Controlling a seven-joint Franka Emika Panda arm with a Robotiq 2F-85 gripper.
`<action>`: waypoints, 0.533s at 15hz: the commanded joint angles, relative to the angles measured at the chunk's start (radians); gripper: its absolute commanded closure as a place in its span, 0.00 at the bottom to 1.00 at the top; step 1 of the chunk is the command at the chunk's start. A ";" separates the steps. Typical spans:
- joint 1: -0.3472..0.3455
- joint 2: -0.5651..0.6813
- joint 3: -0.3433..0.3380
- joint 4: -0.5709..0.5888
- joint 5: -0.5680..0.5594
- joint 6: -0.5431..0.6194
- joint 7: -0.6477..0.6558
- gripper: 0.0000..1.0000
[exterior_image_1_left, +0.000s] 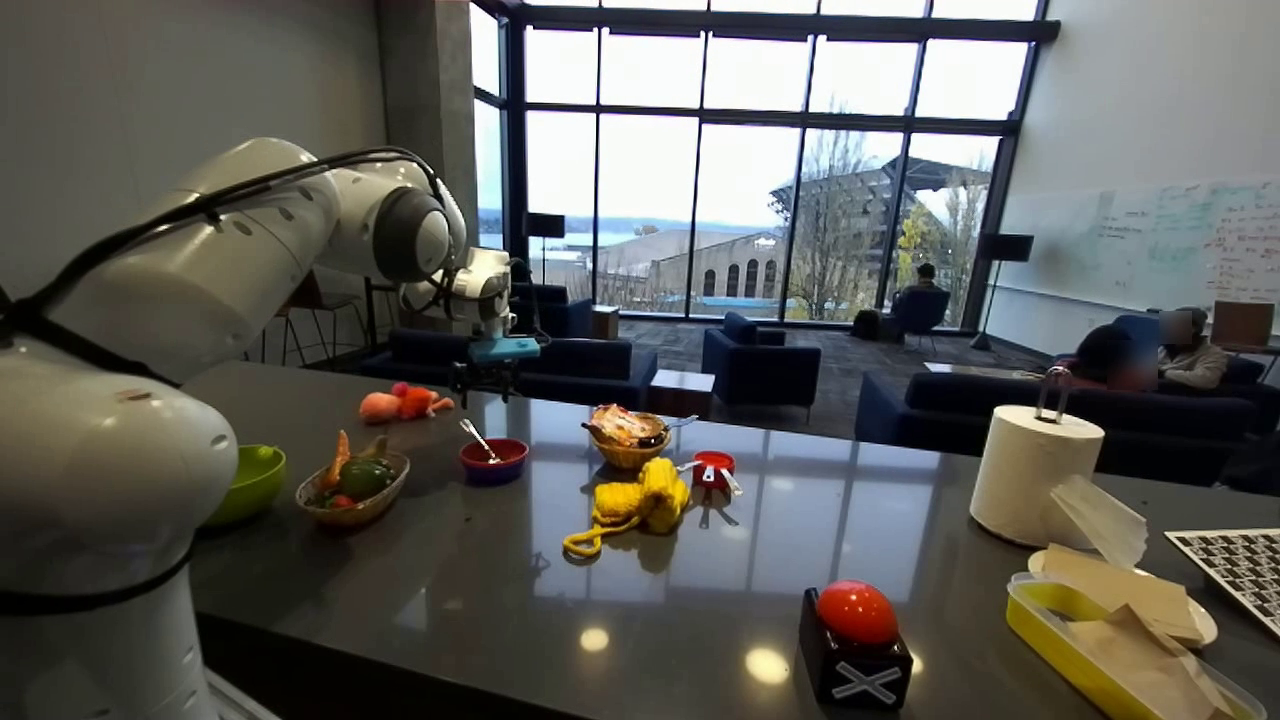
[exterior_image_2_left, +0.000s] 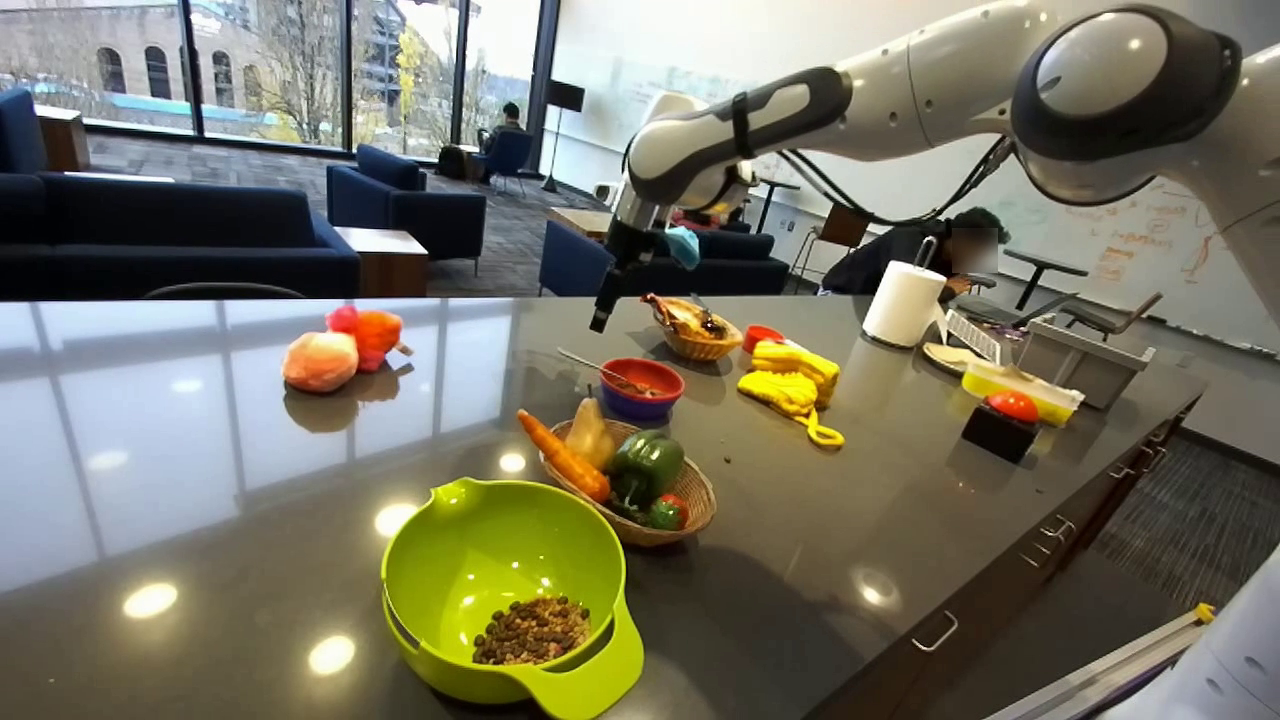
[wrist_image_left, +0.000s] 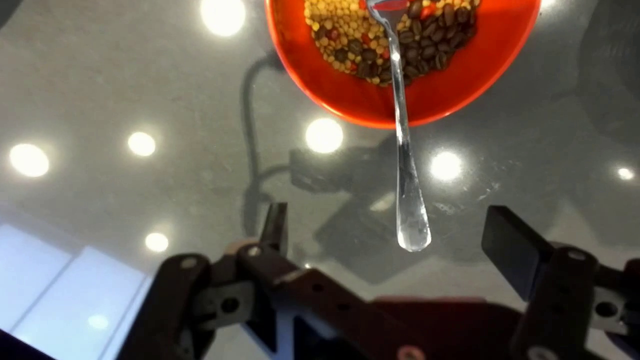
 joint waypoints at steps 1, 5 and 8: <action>0.002 0.069 0.009 0.066 0.025 0.014 -0.037 0.00; -0.002 0.127 0.009 0.110 0.023 0.015 -0.052 0.00; -0.001 0.165 0.012 0.148 0.027 0.001 -0.063 0.00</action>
